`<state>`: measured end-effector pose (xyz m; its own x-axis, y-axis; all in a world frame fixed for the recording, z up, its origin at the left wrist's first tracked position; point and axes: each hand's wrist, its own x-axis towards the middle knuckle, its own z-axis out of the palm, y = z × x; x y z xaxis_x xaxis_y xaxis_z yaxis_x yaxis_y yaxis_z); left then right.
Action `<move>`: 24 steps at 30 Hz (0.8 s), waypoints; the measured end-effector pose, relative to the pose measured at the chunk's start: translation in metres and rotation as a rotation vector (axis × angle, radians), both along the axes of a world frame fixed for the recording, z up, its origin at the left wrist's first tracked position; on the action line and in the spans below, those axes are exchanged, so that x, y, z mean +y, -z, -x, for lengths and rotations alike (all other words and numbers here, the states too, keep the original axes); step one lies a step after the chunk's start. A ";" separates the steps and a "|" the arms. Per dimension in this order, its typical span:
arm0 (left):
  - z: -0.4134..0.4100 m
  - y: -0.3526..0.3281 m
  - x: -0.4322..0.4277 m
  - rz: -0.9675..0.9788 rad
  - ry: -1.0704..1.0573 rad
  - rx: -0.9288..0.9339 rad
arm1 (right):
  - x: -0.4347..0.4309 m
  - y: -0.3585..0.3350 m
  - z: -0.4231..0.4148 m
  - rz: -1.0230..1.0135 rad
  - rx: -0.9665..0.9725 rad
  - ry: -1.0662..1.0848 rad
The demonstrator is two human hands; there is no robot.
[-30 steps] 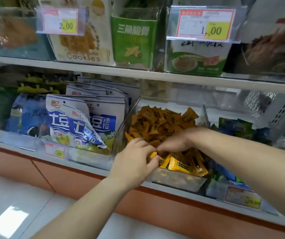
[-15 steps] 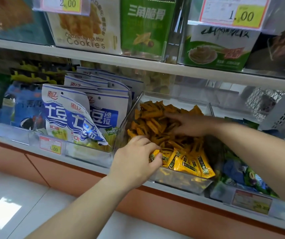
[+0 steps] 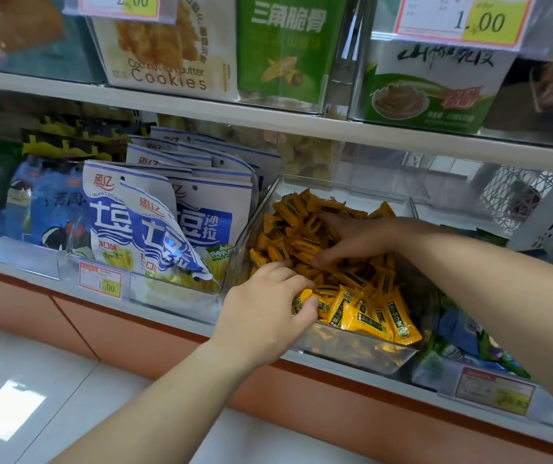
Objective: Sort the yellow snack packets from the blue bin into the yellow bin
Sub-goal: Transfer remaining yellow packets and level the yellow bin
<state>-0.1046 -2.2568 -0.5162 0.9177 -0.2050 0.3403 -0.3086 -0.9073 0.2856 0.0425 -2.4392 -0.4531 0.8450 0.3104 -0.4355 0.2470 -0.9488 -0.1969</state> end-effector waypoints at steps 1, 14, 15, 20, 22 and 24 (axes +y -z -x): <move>0.000 0.000 0.000 0.002 0.003 0.002 | 0.002 0.005 0.001 0.004 -0.048 0.020; 0.001 0.003 0.001 0.023 0.016 -0.026 | 0.022 0.019 -0.014 0.021 0.142 0.136; 0.002 0.003 0.000 0.025 0.013 -0.041 | 0.022 0.019 -0.014 0.019 0.161 0.145; 0.005 0.011 -0.003 0.046 0.018 -0.173 | 0.017 0.017 -0.014 -0.032 0.204 0.174; 0.004 0.014 -0.004 0.043 0.029 -0.204 | 0.016 0.016 -0.015 -0.075 0.256 0.200; 0.001 0.016 -0.004 0.033 0.031 -0.215 | 0.016 0.016 -0.017 -0.113 0.317 0.217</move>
<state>-0.1060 -2.2609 -0.5324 0.8167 -0.2177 0.5344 -0.3935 -0.8875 0.2398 0.0592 -2.4233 -0.4693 0.7253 0.2001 -0.6587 -0.0470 -0.9402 -0.3374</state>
